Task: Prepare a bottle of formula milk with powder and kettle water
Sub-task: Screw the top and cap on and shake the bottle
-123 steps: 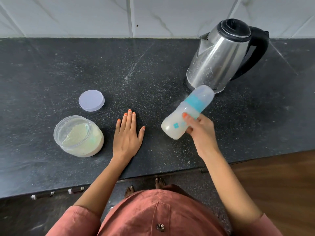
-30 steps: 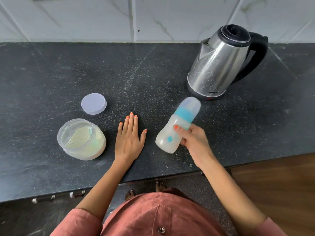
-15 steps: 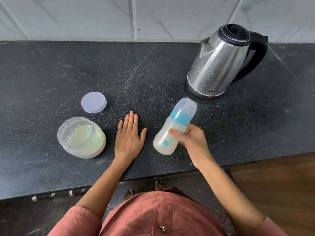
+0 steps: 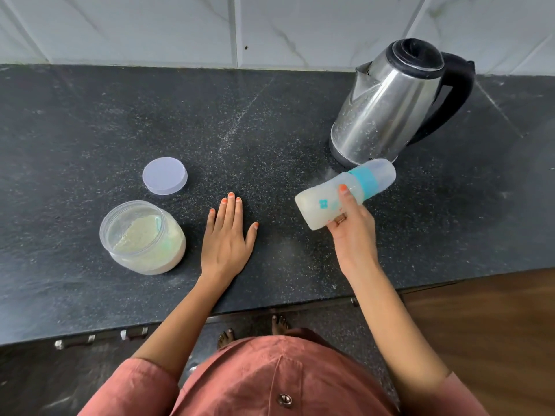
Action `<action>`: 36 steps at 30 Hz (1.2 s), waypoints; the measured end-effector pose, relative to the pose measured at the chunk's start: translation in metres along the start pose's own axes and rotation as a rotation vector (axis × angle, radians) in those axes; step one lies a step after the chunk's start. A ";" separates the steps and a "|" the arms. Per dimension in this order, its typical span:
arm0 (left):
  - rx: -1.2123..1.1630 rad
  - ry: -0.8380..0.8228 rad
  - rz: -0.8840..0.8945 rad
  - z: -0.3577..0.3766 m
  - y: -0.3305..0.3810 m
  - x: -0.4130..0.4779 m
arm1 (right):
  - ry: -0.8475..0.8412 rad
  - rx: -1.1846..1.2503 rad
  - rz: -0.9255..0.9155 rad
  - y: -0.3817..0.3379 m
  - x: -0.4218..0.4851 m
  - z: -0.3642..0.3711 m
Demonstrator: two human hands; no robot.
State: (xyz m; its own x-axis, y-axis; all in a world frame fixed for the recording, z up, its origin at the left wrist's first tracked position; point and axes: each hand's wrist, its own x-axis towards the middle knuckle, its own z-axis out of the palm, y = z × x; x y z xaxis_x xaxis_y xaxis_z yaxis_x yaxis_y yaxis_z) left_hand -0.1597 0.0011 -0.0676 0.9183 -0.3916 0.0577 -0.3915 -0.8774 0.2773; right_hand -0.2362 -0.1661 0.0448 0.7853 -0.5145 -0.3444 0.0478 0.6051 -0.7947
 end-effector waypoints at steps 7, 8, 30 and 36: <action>0.008 -0.014 -0.004 -0.001 0.000 0.000 | -0.318 -0.501 0.046 0.005 -0.013 0.002; 0.007 -0.011 -0.002 -0.001 0.000 0.001 | -0.255 -0.385 0.045 0.002 -0.008 0.003; 0.024 -0.015 -0.001 0.000 0.000 0.000 | -0.265 -0.415 -0.006 -0.003 -0.010 -0.008; 0.018 -0.009 -0.002 0.000 0.000 0.000 | -0.098 -0.142 0.010 -0.001 -0.001 -0.001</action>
State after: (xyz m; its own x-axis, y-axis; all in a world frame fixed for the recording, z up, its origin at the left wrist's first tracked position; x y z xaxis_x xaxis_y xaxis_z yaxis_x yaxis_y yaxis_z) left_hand -0.1598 0.0008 -0.0671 0.9185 -0.3924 0.0485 -0.3910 -0.8830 0.2599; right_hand -0.2383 -0.1670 0.0458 0.8418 -0.4434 -0.3077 -0.0424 0.5140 -0.8567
